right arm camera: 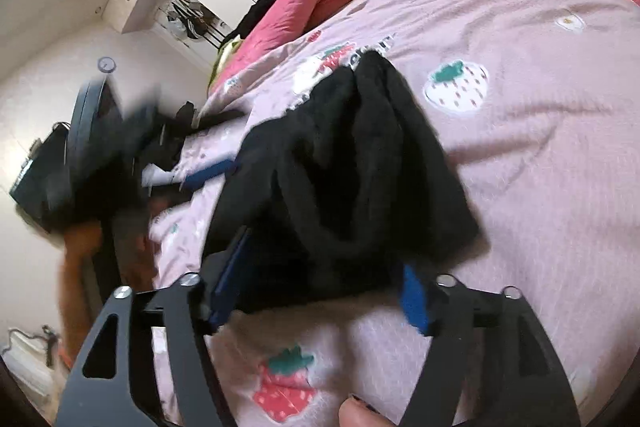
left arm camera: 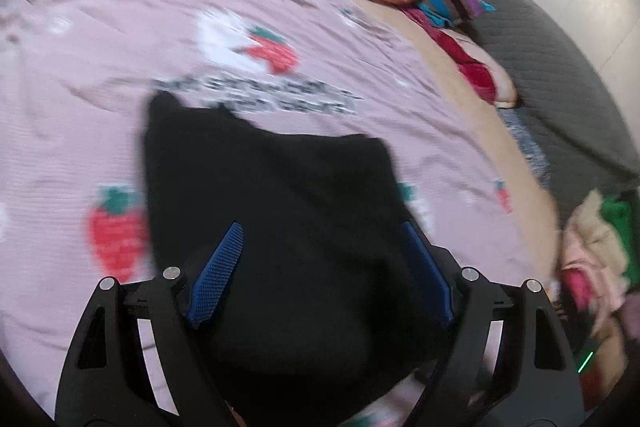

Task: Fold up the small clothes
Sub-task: 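Press the new fold down with the right gripper and open it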

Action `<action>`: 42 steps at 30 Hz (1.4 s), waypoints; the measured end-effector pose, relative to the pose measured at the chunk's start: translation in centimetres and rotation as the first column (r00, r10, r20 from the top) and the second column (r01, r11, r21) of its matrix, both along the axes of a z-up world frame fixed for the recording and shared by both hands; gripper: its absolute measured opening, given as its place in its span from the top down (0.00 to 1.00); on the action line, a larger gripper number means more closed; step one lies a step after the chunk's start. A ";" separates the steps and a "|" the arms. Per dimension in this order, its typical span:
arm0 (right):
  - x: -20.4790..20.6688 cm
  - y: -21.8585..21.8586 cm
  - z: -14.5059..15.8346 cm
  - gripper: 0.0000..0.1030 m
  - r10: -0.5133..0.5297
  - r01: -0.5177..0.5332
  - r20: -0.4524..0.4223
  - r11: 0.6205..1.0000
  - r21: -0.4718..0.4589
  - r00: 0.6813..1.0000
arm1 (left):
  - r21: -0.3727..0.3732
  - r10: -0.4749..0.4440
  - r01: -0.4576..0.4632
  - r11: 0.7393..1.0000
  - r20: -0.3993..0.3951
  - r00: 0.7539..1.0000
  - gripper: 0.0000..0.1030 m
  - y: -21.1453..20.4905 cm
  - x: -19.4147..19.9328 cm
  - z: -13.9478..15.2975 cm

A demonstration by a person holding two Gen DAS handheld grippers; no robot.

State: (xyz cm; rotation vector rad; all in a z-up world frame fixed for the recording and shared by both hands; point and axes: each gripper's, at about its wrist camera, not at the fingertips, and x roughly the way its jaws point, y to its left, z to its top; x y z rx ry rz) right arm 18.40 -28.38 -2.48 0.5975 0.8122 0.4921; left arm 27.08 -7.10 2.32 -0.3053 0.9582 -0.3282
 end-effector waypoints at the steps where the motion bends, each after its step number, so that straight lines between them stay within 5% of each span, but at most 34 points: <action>1: 0.6 -0.1 0.3 0.26 0.013 -0.013 -0.003 1.000 0.003 1.000 | 0.035 0.013 -0.014 0.999 0.015 1.000 0.29 0.6 -0.6 0.0; 9: 8.1 -1.5 0.0 0.23 0.120 -0.090 -0.186 0.983 0.162 0.975 | 0.227 0.030 -0.052 0.973 0.098 0.995 0.29 2.6 -3.3 -1.3; 13: 10.0 -1.0 0.5 0.26 0.140 -0.116 -0.222 0.986 0.118 0.965 | 0.248 0.004 -0.030 0.968 0.108 0.994 0.28 1.9 -3.6 -2.0; 16: 11.0 -0.1 0.9 0.39 0.130 -0.129 -0.223 0.992 0.018 0.966 | 0.258 0.001 -0.032 0.966 0.119 0.993 0.27 1.8 -3.7 -2.1; 19: 11.0 1.7 0.8 0.72 0.141 -0.164 -0.199 0.981 -0.108 0.970 | 0.263 0.000 -0.032 0.964 0.121 0.993 0.26 1.7 -3.5 -2.0; 23: 10.4 1.9 1.9 0.89 0.113 -0.132 -0.106 0.974 -0.185 0.988 | 0.250 -0.003 -0.028 0.968 0.120 0.993 0.26 1.5 -3.6 -2.0; 28: 10.6 0.6 4.2 0.90 0.110 -0.103 0.018 0.971 -0.215 0.994 | 0.203 -0.021 0.001 0.979 0.099 0.995 0.25 0.8 -3.6 -2.0; 36: 12.4 -0.1 0.0 0.87 0.074 -0.091 -0.080 0.965 -0.245 0.994 | 0.180 -0.018 0.006 0.984 0.062 0.998 0.25 0.3 -3.6 -3.4; 38: 12.0 -0.2 0.4 0.71 0.039 -0.057 -0.067 0.955 -0.290 0.997 | 0.168 -0.010 0.000 0.986 0.061 0.998 0.25 0.5 -3.8 -3.5; 42: 10.5 -0.4 0.7 0.65 0.003 -0.017 -0.043 0.940 -0.341 0.999 | 0.149 0.003 -0.012 0.989 0.061 0.998 0.23 0.9 -4.2 -3.5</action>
